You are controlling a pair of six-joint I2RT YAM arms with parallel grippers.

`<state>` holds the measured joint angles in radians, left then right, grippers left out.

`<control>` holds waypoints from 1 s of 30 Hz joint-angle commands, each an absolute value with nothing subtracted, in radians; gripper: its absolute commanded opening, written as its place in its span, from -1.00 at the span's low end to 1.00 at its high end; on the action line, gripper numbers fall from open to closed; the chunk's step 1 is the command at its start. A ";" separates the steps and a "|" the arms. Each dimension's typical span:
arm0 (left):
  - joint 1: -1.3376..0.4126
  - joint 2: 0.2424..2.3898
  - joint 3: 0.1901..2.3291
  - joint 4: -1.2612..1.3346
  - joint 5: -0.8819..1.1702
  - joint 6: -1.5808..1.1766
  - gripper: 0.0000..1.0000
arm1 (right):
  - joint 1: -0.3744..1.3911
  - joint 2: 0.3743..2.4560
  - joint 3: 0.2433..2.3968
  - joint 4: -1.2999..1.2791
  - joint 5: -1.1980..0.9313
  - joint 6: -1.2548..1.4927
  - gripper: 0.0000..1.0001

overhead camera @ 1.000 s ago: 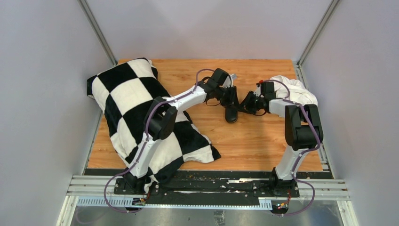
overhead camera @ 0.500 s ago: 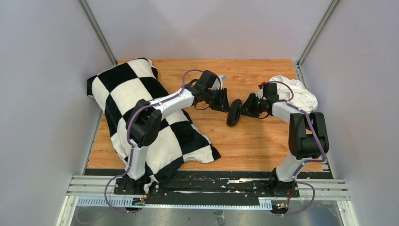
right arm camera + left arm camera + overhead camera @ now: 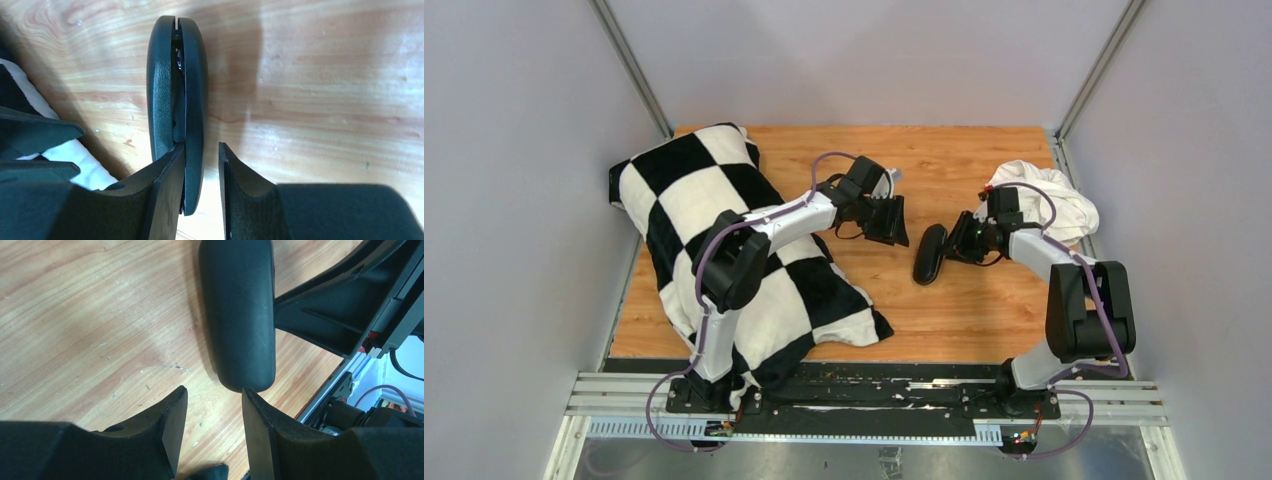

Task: Organize the sunglasses
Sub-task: Close the sunglasses case at the center of the board.

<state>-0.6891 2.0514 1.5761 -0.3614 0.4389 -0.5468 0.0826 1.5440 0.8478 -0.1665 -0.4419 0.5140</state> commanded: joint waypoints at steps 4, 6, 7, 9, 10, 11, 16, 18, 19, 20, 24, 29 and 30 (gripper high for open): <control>-0.694 2.046 1.555 -0.360 0.423 -0.518 -0.03 | 0.069 1.461 0.818 -0.290 -0.381 0.461 -0.30; -0.697 2.044 1.546 -0.357 0.420 -0.517 -0.03 | 0.069 1.438 0.821 -0.318 -0.364 0.449 -0.32; -0.696 2.042 1.540 -0.357 0.416 -0.516 -0.03 | 0.069 1.427 0.823 -0.333 -0.353 0.443 -0.34; -0.696 2.034 1.528 -0.358 0.407 -0.512 -0.03 | 0.072 1.406 0.830 -0.371 -0.323 0.414 -0.43; -0.696 2.028 1.520 -0.361 0.393 -0.507 -0.03 | 0.077 1.400 0.840 -0.401 -0.288 0.391 -0.44; -0.696 2.019 1.510 -0.363 0.382 -0.506 -0.03 | 0.083 1.397 0.851 -0.437 -0.250 0.369 -0.44; -0.696 1.989 1.484 -0.376 0.367 -0.497 -0.03 | 0.084 1.395 0.857 -0.529 -0.095 0.328 -0.49; -0.696 1.975 1.475 -0.379 0.365 -0.496 -0.04 | 0.084 1.407 0.860 -0.550 -0.059 0.334 -0.63; -0.697 1.966 1.469 -0.378 0.366 -0.496 -0.04 | 0.084 1.411 0.861 -0.558 -0.048 0.341 -0.74; -0.696 1.960 1.464 -0.376 0.367 -0.498 -0.04 | 0.084 1.414 0.863 -0.563 -0.038 0.348 -0.89; -0.702 1.941 1.451 -0.376 0.370 -0.500 -0.04 | 0.084 1.388 0.866 -0.567 -0.078 0.356 -0.94; -0.717 1.937 1.438 -0.373 0.370 -0.499 -0.04 | 0.081 1.348 0.867 -0.573 -0.196 0.362 -0.63; -0.719 1.936 1.434 -0.371 0.370 -0.500 -0.03 | 0.081 1.336 0.856 -0.563 -0.247 0.371 -0.61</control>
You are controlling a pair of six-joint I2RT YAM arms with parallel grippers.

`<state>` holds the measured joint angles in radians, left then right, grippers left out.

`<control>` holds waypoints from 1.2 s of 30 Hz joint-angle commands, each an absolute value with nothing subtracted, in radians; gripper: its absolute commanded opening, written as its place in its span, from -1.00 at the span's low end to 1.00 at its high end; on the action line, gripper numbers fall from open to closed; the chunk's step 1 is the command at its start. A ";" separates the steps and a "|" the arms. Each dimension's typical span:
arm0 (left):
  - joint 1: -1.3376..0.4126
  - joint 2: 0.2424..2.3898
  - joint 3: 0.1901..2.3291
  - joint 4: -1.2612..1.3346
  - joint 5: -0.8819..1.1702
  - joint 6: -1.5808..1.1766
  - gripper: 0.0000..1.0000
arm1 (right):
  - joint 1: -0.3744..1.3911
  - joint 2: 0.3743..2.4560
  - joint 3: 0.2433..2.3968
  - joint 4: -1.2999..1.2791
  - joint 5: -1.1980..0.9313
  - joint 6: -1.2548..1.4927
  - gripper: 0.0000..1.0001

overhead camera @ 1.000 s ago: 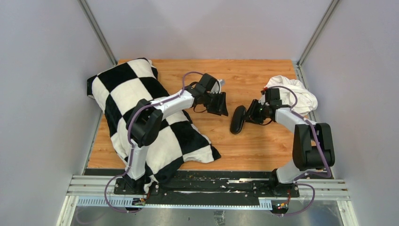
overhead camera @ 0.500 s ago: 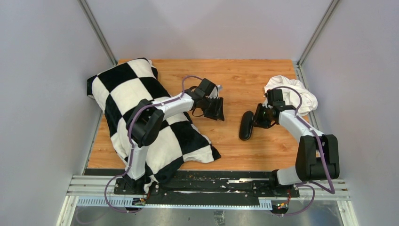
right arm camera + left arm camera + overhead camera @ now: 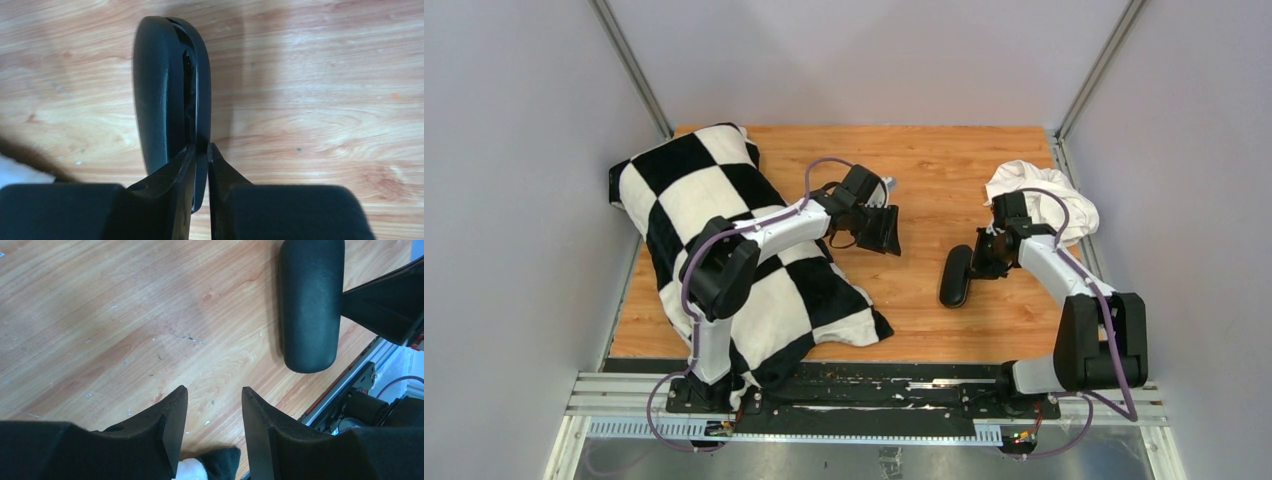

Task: Organize the sunglasses
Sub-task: Close the sunglasses case at the center of the board.

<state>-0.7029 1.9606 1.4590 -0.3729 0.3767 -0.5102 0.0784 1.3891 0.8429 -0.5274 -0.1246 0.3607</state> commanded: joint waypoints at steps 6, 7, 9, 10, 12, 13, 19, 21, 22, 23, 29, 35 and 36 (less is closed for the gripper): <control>-0.760 1.912 1.413 -0.355 0.394 -0.484 0.30 | 0.083 1.290 0.706 -0.341 -0.480 0.491 -0.59; -0.769 1.903 1.401 -0.344 0.398 -0.484 0.41 | 0.083 1.297 0.696 -0.332 -0.473 0.494 -0.59; -0.783 1.889 1.363 -0.304 0.423 -0.504 0.57 | 0.083 1.313 0.686 -0.318 -0.471 0.498 -0.59; -0.789 1.882 1.340 -0.279 0.438 -0.519 0.60 | 0.083 1.320 0.683 -0.310 -0.476 0.497 -0.59; -0.805 1.871 1.304 -0.241 0.457 -0.537 0.64 | 0.082 1.332 0.680 -0.297 -0.489 0.500 -0.59; -0.820 1.867 1.291 -0.228 0.459 -0.543 0.65 | 0.083 1.338 0.682 -0.295 -0.495 0.501 -0.59; -0.898 1.872 1.288 -0.206 0.412 -0.552 0.70 | 0.083 1.365 0.685 -0.267 -0.523 0.519 -0.60; -0.904 1.888 1.294 -0.207 0.380 -0.558 0.70 | 0.083 1.369 0.681 -0.257 -0.528 0.529 -0.61; -0.905 1.896 1.293 -0.203 0.366 -0.558 0.70 | 0.083 1.368 0.676 -0.251 -0.530 0.531 -0.61; -0.905 1.902 1.293 -0.203 0.348 -0.560 0.70 | 0.082 1.367 0.673 -0.247 -0.533 0.535 -0.61; -0.905 1.946 1.294 -0.148 0.311 -0.592 0.72 | 0.083 1.356 0.655 -0.235 -0.541 0.548 -0.59; -0.905 2.017 1.353 -0.143 0.345 -0.609 0.72 | 0.082 1.367 0.646 -0.220 -0.560 0.561 -0.55; -0.906 2.026 1.363 -0.147 0.354 -0.606 0.72 | 0.083 1.371 0.646 -0.219 -0.560 0.561 -0.55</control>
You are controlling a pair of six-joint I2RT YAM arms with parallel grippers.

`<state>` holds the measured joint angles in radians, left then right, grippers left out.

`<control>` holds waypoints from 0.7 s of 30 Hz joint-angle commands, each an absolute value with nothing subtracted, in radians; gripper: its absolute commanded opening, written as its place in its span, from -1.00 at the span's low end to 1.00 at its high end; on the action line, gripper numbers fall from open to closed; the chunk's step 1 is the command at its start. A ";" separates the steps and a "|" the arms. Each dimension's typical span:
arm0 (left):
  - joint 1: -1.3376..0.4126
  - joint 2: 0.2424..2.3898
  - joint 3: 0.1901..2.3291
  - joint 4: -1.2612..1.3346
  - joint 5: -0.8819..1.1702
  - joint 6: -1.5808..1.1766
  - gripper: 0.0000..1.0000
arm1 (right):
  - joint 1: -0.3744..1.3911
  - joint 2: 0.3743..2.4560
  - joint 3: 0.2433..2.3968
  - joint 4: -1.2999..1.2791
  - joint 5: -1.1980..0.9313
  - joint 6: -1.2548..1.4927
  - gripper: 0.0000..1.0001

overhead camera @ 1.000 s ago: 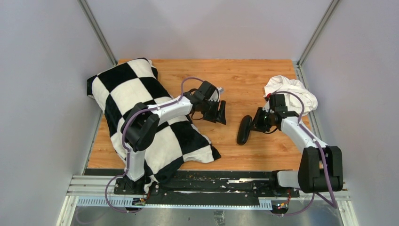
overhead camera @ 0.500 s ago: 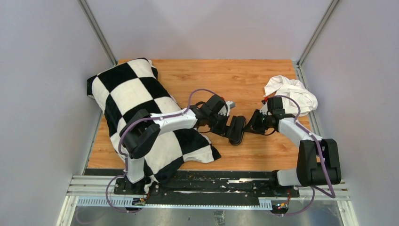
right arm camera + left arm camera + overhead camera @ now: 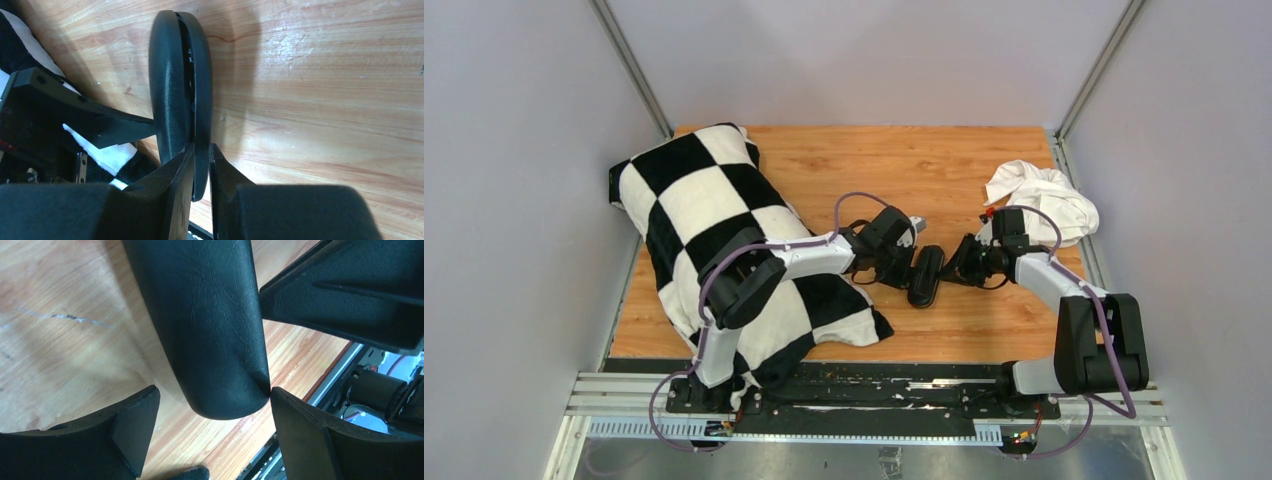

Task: Organize the sunglasses
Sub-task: Close the sunglasses case at the center of the board.

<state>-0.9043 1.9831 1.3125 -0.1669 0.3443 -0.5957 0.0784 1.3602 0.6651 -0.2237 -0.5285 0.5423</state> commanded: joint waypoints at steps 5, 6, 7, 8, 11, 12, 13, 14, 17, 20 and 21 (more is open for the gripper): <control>-0.907 2.061 1.406 -0.192 0.379 -0.597 0.72 | 0.083 1.391 0.650 -0.211 -0.571 0.564 -0.53; -0.907 2.065 1.410 -0.192 0.377 -0.598 0.71 | 0.083 1.394 0.652 -0.210 -0.572 0.565 -0.53; -0.908 2.071 1.412 -0.189 0.373 -0.602 0.69 | 0.083 1.398 0.655 -0.210 -0.574 0.565 -0.53; -0.907 2.077 1.415 -0.190 0.370 -0.606 0.67 | 0.083 1.401 0.657 -0.210 -0.575 0.565 -0.53; -0.908 2.090 1.427 -0.195 0.370 -0.611 0.50 | 0.082 1.408 0.663 -0.210 -0.579 0.566 -0.53; -0.907 2.092 1.431 -0.199 0.365 -0.609 0.44 | 0.083 1.409 0.664 -0.210 -0.580 0.567 -0.53; -0.908 2.092 1.433 -0.200 0.363 -0.609 0.37 | 0.083 1.410 0.666 -0.211 -0.581 0.567 -0.53; -0.907 2.093 1.436 -0.207 0.359 -0.607 0.33 | 0.083 1.409 0.666 -0.212 -0.580 0.565 -0.52; -0.907 2.100 1.452 -0.236 0.344 -0.593 0.15 | 0.082 1.413 0.665 -0.211 -0.587 0.566 -0.52; -0.907 2.110 1.479 -0.294 0.315 -0.571 0.09 | 0.081 1.412 0.666 -0.221 -0.584 0.559 -0.45; -0.907 2.110 1.490 -0.311 0.300 -0.561 0.08 | 0.081 1.409 0.675 -0.235 -0.568 0.549 -0.43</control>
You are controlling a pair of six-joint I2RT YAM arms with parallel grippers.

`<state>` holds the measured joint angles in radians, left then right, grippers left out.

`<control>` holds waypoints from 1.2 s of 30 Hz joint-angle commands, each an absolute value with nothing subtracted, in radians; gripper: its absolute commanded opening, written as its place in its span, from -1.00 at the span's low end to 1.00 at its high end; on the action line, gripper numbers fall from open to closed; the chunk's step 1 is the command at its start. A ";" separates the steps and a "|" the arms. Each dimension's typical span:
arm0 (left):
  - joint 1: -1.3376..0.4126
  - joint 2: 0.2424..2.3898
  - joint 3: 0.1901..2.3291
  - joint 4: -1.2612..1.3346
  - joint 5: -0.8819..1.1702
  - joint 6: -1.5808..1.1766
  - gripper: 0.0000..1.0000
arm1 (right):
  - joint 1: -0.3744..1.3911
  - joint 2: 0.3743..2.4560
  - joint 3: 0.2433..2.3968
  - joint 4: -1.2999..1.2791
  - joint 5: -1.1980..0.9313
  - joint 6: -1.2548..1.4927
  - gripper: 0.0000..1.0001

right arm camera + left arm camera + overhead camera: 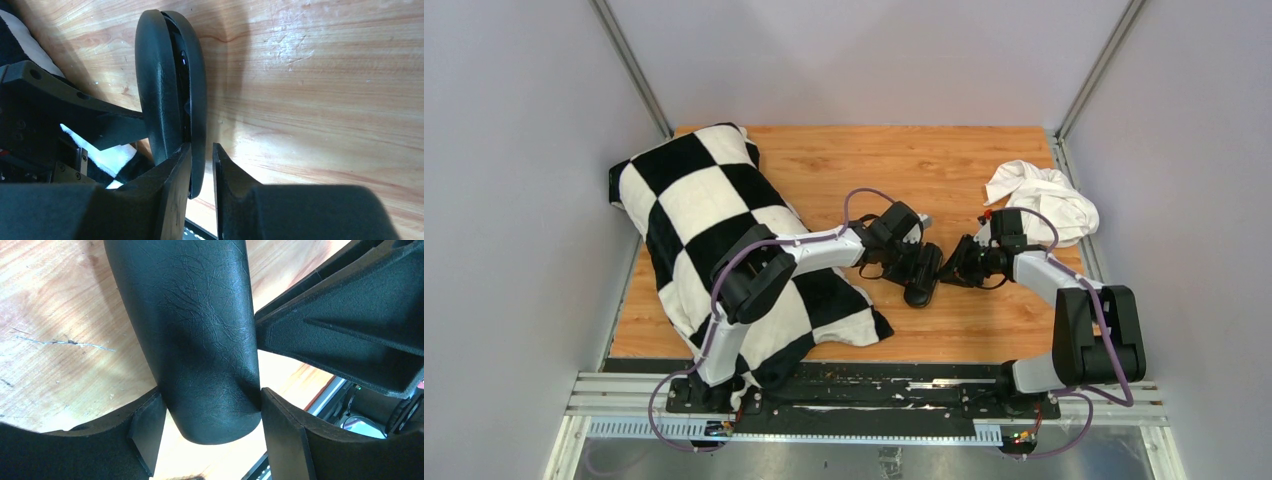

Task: Organize the sunglasses
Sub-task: Close the sunglasses case at the center of the board.

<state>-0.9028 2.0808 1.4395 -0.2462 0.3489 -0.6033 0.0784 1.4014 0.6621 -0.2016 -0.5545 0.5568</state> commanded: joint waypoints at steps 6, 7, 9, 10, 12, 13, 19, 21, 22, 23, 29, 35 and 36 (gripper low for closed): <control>-0.893 2.094 1.510 -0.404 0.199 -0.504 0.08 | 0.057 1.358 0.714 -0.331 -0.474 0.488 -0.28; -0.891 2.094 1.511 -0.412 0.191 -0.495 0.08 | 0.052 1.350 0.717 -0.337 -0.472 0.486 -0.27; -0.890 2.095 1.523 -0.441 0.163 -0.474 0.08 | 0.048 1.343 0.724 -0.351 -0.466 0.476 -0.26; -0.890 2.097 1.530 -0.454 0.151 -0.461 0.08 | 0.047 1.341 0.729 -0.360 -0.456 0.470 -0.26; -0.889 2.102 1.541 -0.472 0.137 -0.446 0.11 | 0.048 1.337 0.741 -0.383 -0.433 0.457 -0.26; -0.889 2.104 1.546 -0.480 0.132 -0.440 0.13 | 0.047 1.332 0.745 -0.394 -0.419 0.452 -0.27; -0.890 2.102 1.583 -0.508 0.092 -0.419 0.50 | 0.035 1.282 0.743 -0.427 -0.354 0.450 -0.26; -0.890 2.092 1.589 -0.506 0.080 -0.413 0.63 | 0.028 1.265 0.740 -0.439 -0.340 0.447 -0.26; -0.890 2.088 1.591 -0.500 0.078 -0.407 0.69 | 0.026 1.259 0.739 -0.445 -0.330 0.444 -0.27; -0.890 2.089 1.596 -0.495 0.076 -0.402 0.74 | 0.025 1.253 0.741 -0.453 -0.323 0.437 -0.26; -0.890 2.115 1.661 -0.520 0.017 -0.384 0.99 | 0.013 1.207 0.754 -0.501 -0.294 0.418 -0.24; -0.900 2.158 1.717 -0.508 -0.039 -0.381 0.99 | 0.009 1.177 0.753 -0.516 -0.283 0.413 -0.19; -0.900 2.174 1.730 -0.513 -0.039 -0.383 0.99 | 0.009 1.173 0.753 -0.517 -0.282 0.413 -0.19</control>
